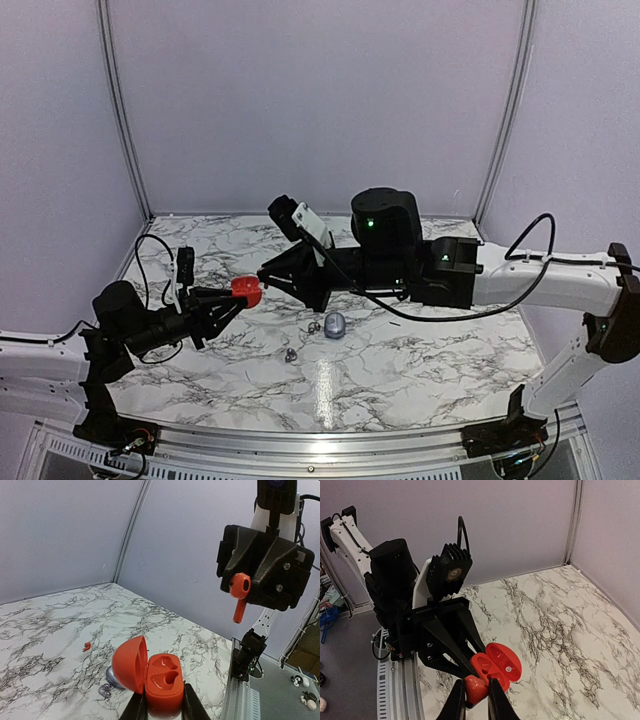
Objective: Insert the wireless bluetooth earbuds into the charging case
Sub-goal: Pick up the left earbud from the left side groove of the charging case.
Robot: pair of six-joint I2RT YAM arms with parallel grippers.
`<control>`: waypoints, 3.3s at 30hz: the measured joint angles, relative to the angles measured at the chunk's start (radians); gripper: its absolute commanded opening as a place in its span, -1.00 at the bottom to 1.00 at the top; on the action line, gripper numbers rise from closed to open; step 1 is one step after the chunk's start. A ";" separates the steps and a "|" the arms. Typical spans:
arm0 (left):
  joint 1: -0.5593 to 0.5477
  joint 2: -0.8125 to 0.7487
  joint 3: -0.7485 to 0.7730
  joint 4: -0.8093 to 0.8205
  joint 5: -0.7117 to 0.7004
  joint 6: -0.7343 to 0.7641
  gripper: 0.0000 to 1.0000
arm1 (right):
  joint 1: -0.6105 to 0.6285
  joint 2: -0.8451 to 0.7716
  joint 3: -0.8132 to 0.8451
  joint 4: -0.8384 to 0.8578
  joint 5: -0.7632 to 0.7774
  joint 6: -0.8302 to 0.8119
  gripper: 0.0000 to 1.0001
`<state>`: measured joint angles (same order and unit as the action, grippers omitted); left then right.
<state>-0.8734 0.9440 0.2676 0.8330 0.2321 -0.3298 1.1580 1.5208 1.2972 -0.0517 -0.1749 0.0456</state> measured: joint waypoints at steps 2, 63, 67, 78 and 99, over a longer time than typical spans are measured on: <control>-0.009 0.002 0.000 0.010 0.012 0.005 -1.00 | 0.006 0.014 0.001 0.021 0.001 -0.001 -0.79; -0.084 -0.032 -0.002 0.039 0.021 0.156 -1.00 | 0.085 0.089 0.028 0.074 0.145 -0.039 -0.82; -0.084 -0.045 -0.003 0.037 0.014 0.155 -1.00 | 0.085 0.089 0.029 0.075 0.144 -0.039 -0.82; -0.088 -0.090 -0.024 0.038 -0.018 0.145 -1.00 | 0.085 0.094 0.030 0.081 0.143 -0.039 -0.83; -0.088 -0.043 -0.024 0.054 -0.023 0.157 -1.00 | 0.085 0.101 0.081 0.070 0.138 -0.058 -0.83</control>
<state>-0.9615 0.9012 0.2440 0.8867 0.2089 -0.1726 1.2430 1.6215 1.3781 0.0185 -0.0364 -0.0120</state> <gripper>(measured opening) 0.209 0.141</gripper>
